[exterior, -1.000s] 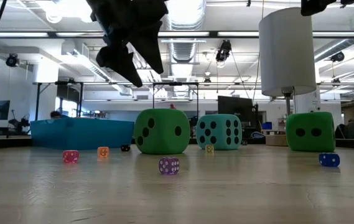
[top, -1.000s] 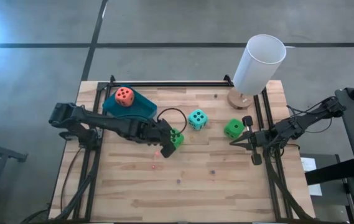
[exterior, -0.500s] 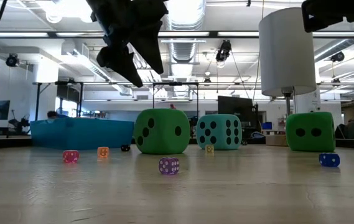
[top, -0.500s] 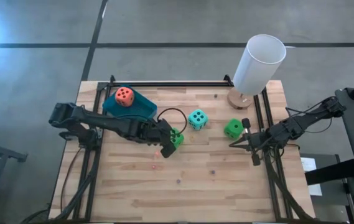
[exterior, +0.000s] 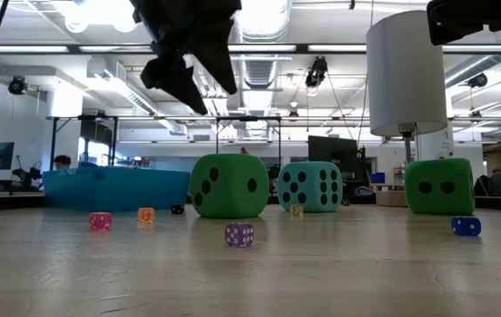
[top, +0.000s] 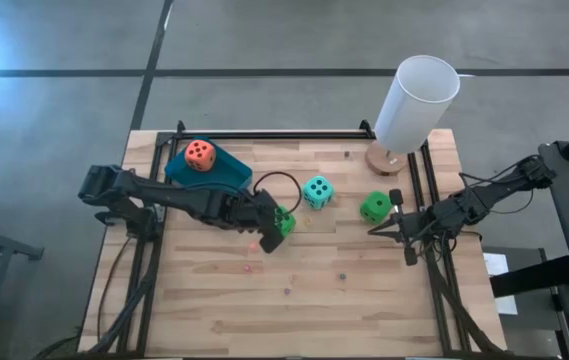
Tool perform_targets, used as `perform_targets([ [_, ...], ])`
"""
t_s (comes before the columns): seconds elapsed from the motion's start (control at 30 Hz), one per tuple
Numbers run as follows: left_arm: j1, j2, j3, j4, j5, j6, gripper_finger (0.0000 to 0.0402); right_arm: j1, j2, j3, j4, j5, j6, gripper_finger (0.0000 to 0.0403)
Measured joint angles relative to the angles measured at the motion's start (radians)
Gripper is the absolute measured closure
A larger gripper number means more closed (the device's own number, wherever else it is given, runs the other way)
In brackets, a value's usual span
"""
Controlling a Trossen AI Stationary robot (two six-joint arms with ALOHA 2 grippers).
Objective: Pick & Place Dice
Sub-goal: Put the big green dice on the left into the blue bin
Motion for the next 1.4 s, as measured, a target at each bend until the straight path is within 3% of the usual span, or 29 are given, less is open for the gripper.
perform_targets([
  [0.27, 0.000, 0.059, 0.070, -0.037, 0.000, -0.005, 0.0025, 0.000, 0.000, 0.000, 0.001, 0.000, 0.000, 0.0394],
  [0.6, 0.045, 0.197, 0.223, -0.227, 0.005, -0.047, 0.0029, 0.000, 0.000, 0.000, 0.003, 0.000, 0.000, 0.0394],
  [1.4, 0.093, 0.256, 0.173, -0.147, 0.068, -0.050, 0.0040, 0.000, 0.000, 0.000, 0.003, 0.000, -0.001, 0.0394],
])
